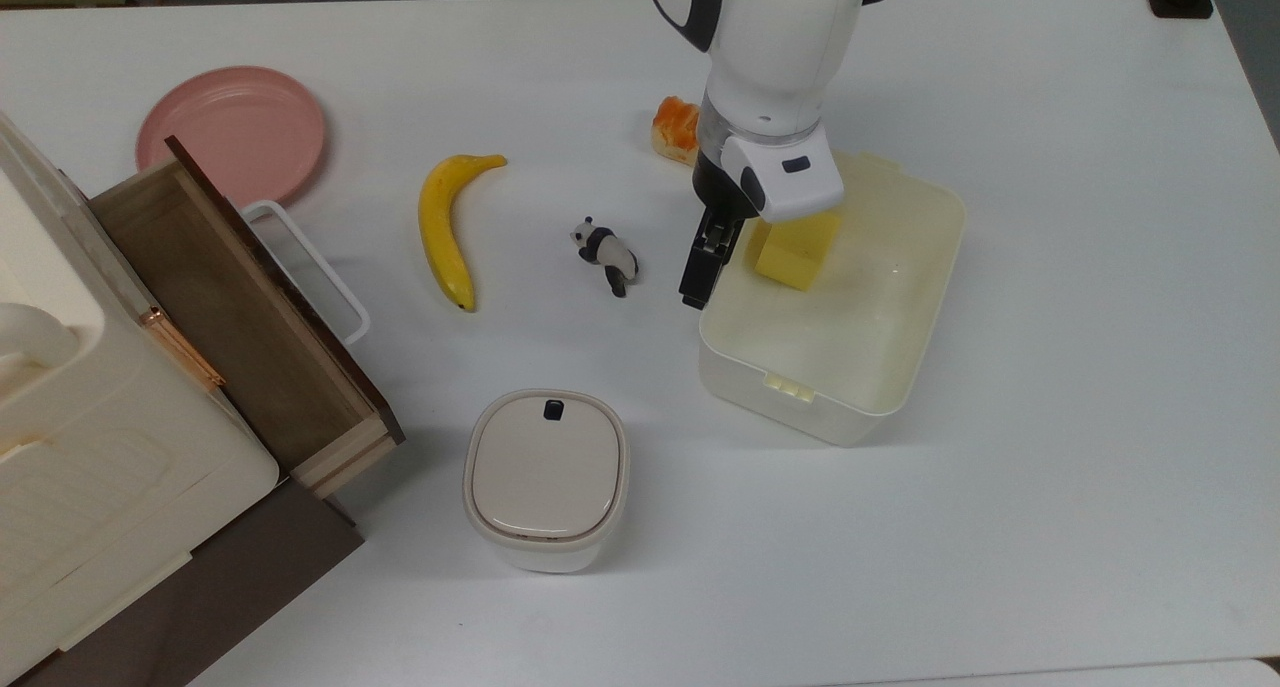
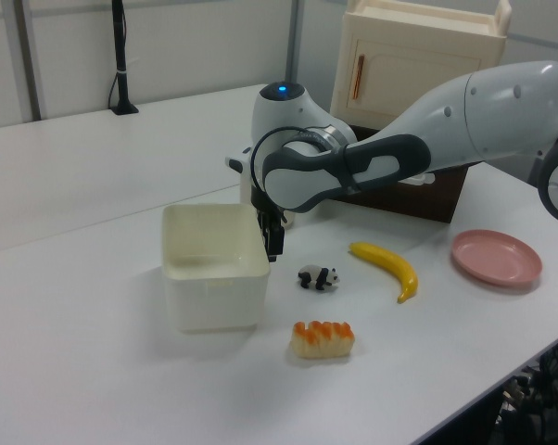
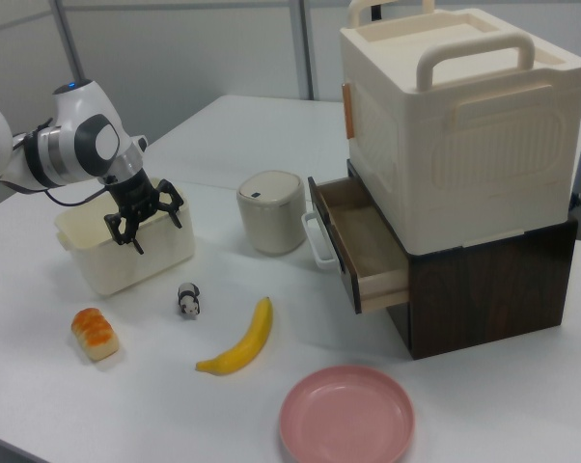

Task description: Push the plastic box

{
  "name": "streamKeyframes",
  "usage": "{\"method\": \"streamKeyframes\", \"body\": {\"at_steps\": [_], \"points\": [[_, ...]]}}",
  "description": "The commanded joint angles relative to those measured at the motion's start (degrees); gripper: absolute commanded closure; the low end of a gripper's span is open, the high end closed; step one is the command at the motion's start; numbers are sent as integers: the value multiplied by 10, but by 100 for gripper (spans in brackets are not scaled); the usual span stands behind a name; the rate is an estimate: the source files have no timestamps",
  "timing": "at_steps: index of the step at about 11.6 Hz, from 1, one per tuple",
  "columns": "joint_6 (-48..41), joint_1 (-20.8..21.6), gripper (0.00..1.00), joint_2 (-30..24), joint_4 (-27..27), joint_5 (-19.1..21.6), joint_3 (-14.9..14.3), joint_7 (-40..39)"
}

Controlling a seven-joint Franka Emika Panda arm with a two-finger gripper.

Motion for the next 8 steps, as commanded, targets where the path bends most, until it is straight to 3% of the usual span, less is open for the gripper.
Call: {"method": "streamKeyframes", "body": {"at_steps": [1, 5, 8], "points": [[7, 17, 0, -15, 0, -12, -3, 16], [8, 21, 0, -21, 1, -12, -4, 15], [0, -5, 0, -71, -16, -10, -3, 14]]}}
